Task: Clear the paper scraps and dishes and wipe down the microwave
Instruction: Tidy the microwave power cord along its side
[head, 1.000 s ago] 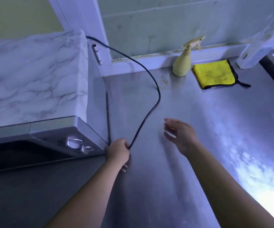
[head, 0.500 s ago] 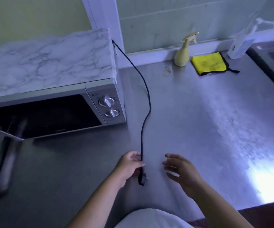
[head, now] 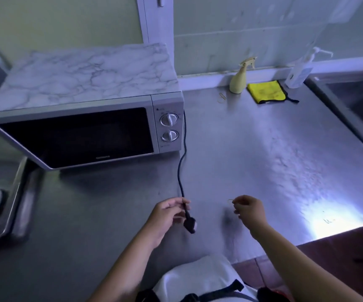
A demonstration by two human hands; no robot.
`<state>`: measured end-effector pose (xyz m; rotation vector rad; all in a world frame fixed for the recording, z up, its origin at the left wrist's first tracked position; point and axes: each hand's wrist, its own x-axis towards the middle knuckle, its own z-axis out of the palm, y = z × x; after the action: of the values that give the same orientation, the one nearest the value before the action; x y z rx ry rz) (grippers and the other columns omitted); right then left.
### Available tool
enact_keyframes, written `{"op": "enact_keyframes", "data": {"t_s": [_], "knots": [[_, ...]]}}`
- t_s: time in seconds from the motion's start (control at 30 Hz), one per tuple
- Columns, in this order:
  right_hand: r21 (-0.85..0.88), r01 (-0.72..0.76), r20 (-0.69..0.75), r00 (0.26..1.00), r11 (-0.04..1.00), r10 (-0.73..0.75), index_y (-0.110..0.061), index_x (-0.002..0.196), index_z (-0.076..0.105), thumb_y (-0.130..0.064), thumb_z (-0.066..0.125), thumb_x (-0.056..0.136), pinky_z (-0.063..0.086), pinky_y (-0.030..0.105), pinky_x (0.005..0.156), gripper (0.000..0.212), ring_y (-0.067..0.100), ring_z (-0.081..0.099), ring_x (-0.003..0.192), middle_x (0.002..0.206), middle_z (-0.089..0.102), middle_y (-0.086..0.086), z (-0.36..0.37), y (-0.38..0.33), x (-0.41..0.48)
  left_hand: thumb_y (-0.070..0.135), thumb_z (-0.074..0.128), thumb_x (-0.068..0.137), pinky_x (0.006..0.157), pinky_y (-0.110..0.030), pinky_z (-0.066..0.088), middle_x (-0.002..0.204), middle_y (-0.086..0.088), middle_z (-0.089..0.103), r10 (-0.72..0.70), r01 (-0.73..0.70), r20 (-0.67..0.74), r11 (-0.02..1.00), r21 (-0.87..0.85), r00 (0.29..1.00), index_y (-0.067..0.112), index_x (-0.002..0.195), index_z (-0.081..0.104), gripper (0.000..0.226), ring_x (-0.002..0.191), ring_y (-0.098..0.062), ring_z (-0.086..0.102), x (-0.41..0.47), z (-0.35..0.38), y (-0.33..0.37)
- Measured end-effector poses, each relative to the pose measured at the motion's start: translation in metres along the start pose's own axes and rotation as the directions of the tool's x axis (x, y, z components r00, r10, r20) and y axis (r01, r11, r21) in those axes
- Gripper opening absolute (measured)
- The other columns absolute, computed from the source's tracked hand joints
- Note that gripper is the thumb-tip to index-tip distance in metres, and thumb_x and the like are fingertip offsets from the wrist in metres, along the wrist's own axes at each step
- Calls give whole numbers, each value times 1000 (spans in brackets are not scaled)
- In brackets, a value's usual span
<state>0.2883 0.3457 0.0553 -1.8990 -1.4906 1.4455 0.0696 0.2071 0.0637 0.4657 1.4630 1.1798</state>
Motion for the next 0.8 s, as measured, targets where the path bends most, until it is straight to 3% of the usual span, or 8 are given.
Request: {"op": "enact_keyframes", "data": {"t_s": [0.17,0.23,0.37,0.47,0.53,0.63,0.7,0.8], "knots": [[-348,167,80,986,923,-148,-17,90,75,-3,66,84,42,25,65,18,22,63,84,98,64,2,11,9,-6,-9,58,91,70,-14,48,93,-3,76,144,-144,18,988,45,989,13,99,75,29,81,-7,67,-2,3,13],[-322,194,69,981,927,-181,-16,100,73,2,63,83,44,27,70,26,24,65,84,105,59,4,11,8,-6,-6,64,89,73,-14,50,92,-5,77,188,-188,3,982,25,982,12,99,76,24,83,-8,69,0,3,20],[-85,186,-44,981,979,-190,-16,103,72,5,55,83,37,17,44,34,5,46,43,90,69,16,2,-19,-4,-7,71,84,82,-22,51,90,-4,76,274,-274,-25,962,8,962,19,91,79,28,86,-13,68,2,3,38],[-4,224,37,974,975,-224,-23,115,68,1,58,87,36,17,43,39,11,46,48,88,66,11,-4,-51,-2,-2,76,81,85,-30,50,93,0,73,403,-393,-66,911,125,913,34,84,80,36,89,-20,67,2,7,53],[41,281,201,938,959,-283,-30,129,60,0,62,89,40,17,48,49,14,58,63,111,62,6,1,-75,-4,11,81,79,88,-28,50,100,4,67,476,-447,-95,866,223,874,40,84,79,30,98,-22,65,1,11,67],[136,394,437,800,909,-412,-41,142,47,1,63,89,48,12,63,69,-2,65,95,137,42,-10,14,-108,-9,17,78,81,85,-18,50,101,6,74,483,-468,-53,866,177,874,31,90,79,16,97,-10,68,0,19,91],[210,429,529,705,878,-471,-38,143,47,5,64,88,55,23,80,72,4,60,112,143,40,-8,24,-126,-9,17,76,85,86,-24,54,96,-1,77,446,-440,-6,886,145,895,22,92,79,9,92,-12,70,1,27,108],[274,416,595,634,867,-493,-16,124,67,0,67,87,45,50,107,39,20,56,124,141,49,-2,30,-146,-2,27,74,85,82,-35,58,87,-7,76,453,-451,-48,891,46,890,18,91,79,12,82,-19,70,3,40,135]]}}
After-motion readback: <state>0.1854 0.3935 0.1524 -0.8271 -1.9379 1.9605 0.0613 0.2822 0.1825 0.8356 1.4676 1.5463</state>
